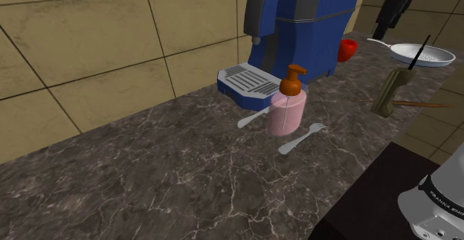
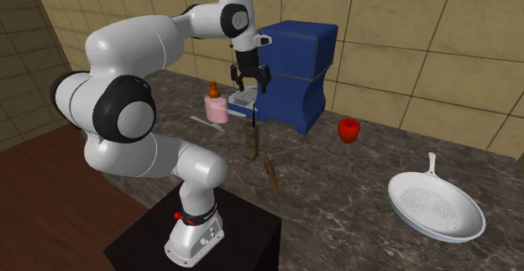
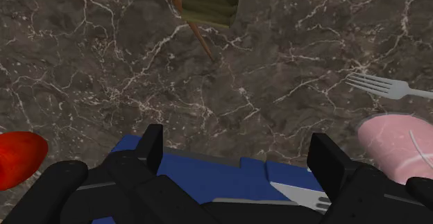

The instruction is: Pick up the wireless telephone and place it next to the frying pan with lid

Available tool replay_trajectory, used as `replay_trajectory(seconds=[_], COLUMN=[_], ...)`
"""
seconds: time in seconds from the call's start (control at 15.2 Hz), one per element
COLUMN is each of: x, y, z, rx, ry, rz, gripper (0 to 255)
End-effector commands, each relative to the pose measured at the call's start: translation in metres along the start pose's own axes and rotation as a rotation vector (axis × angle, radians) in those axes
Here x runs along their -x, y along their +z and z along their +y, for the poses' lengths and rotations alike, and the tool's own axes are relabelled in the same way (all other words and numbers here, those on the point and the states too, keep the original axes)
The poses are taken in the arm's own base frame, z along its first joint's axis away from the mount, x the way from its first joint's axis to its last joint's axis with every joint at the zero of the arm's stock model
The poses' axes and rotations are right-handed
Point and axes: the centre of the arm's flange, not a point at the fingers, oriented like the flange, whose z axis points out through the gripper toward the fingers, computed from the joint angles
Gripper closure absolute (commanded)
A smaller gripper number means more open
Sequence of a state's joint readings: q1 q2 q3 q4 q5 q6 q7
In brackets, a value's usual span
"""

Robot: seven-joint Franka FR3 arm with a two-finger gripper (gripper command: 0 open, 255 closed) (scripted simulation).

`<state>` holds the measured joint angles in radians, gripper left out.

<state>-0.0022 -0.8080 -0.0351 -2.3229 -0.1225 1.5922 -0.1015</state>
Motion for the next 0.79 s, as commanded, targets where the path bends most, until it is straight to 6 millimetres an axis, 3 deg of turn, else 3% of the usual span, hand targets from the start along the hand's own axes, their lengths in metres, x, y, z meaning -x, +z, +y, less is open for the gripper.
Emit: replay_trajectory(seconds=[0.0, 0.46, 0.73], x=[0.000, 0.036, 0.041], y=[0.000, 0.068, 0.088], z=[0.000, 0.050, 0.050], rx=[0.000, -0.113, -0.120], ry=[0.000, 0.255, 0.273], rz=[0.000, -0.157, -0.168], gripper=[0, 0, 0])
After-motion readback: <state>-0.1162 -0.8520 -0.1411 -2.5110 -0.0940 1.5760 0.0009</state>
